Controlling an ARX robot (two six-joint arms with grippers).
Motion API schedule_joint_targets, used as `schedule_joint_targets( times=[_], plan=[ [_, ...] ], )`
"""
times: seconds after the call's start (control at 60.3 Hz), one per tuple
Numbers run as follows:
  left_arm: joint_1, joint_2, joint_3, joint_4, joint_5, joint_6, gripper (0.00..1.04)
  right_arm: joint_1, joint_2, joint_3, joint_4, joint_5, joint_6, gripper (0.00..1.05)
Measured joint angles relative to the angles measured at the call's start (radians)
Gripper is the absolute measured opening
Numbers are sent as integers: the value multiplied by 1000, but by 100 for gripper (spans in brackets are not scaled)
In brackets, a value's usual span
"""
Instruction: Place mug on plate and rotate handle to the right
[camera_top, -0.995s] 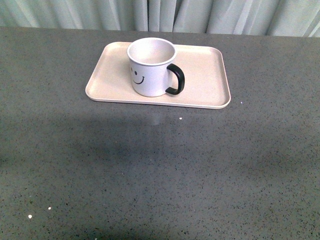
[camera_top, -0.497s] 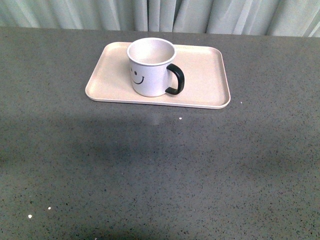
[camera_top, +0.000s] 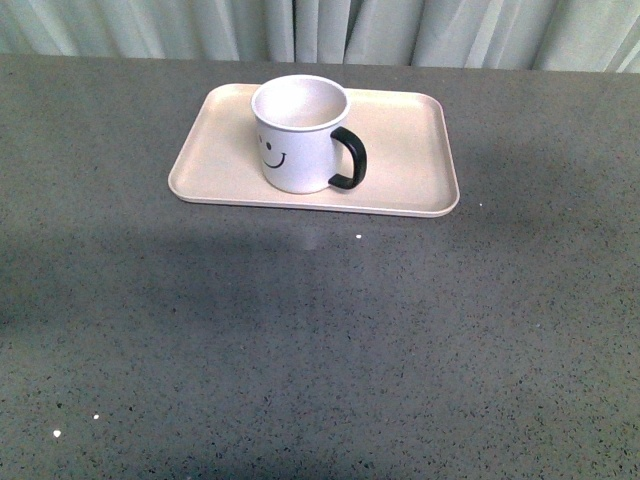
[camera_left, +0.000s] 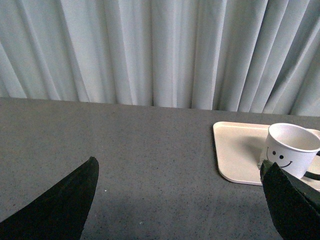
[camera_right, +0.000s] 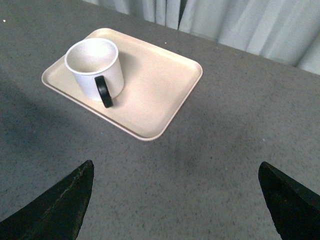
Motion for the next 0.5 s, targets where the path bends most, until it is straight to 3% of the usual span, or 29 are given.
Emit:
schedule_joint_targets(
  times=[0.149,0.249,0.497],
  plan=[
    [0,0,0,0,0,0,95,154,225,144,60,85,6,95],
    [0,0,0,0,0,0,95,262,423,316,18,121,58,96],
    [0,0,0,0,0,0,95,374,812,647,-60,253,151,96]
  ],
)
